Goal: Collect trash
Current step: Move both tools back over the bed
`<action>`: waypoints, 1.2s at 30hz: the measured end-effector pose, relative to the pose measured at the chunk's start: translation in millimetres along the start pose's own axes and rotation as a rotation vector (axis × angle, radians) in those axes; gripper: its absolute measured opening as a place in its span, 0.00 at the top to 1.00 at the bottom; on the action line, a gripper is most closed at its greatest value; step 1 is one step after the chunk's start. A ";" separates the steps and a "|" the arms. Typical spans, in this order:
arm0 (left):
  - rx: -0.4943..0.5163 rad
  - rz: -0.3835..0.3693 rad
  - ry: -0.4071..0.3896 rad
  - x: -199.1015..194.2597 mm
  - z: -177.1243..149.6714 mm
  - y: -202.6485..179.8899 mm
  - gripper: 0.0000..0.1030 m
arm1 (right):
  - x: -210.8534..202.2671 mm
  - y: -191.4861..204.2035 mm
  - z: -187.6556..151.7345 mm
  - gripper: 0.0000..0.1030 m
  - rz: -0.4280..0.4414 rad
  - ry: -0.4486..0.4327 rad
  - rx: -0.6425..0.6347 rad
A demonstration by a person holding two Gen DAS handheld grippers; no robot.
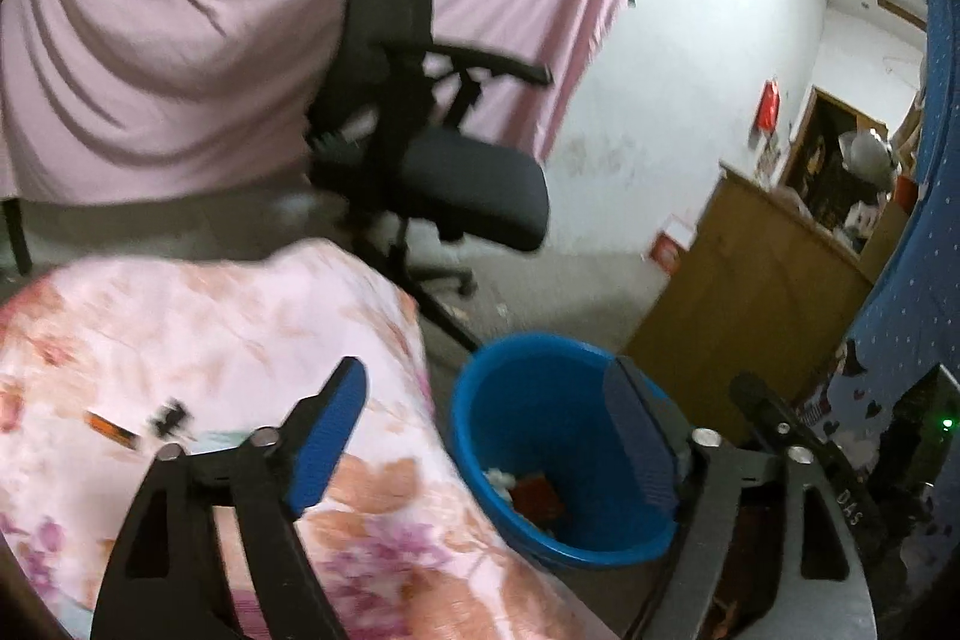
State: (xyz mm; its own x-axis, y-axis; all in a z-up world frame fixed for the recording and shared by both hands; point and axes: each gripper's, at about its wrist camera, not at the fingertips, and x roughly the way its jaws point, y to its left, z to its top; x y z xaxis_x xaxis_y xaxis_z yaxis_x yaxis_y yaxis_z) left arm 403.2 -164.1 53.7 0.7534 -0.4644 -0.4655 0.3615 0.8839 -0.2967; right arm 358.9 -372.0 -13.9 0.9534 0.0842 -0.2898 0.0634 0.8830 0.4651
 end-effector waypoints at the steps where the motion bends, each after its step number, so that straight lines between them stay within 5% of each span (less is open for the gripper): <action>1: 0.006 0.016 -0.045 -13.1 0.9 3.8 0.21 | -3.5 5.0 0.9 0.00 0.011 -0.019 -0.014; 4: 0.030 0.063 -0.124 -42.4 0.4 14.5 0.19 | -14.6 23.6 1.9 0.00 0.052 -0.082 -0.070; 7: 0.041 0.134 -0.203 -70.6 -4.3 25.9 0.04 | -22.4 45.3 0.2 0.00 0.094 -0.132 -0.144; 18: 0.001 0.270 -0.312 -142.0 -33.7 74.3 0.04 | -38.7 128.1 -29.1 0.00 0.266 -0.163 -0.402; 25: -0.037 0.346 -0.243 -162.7 -59.8 108.0 0.04 | -27.3 155.0 -51.0 0.00 0.304 -0.082 -0.496; 36: -0.051 0.340 0.021 -140.0 -91.0 136.7 0.04 | 5.0 151.9 -66.5 0.00 0.247 0.124 -0.519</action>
State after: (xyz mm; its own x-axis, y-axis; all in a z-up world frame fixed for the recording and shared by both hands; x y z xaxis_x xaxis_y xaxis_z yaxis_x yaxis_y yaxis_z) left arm 297.2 16.7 2.4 0.8147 -0.1454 -0.5614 0.0635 0.9846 -0.1629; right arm 353.7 -206.7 -0.3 0.8781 0.3416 -0.3351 -0.3385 0.9384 0.0696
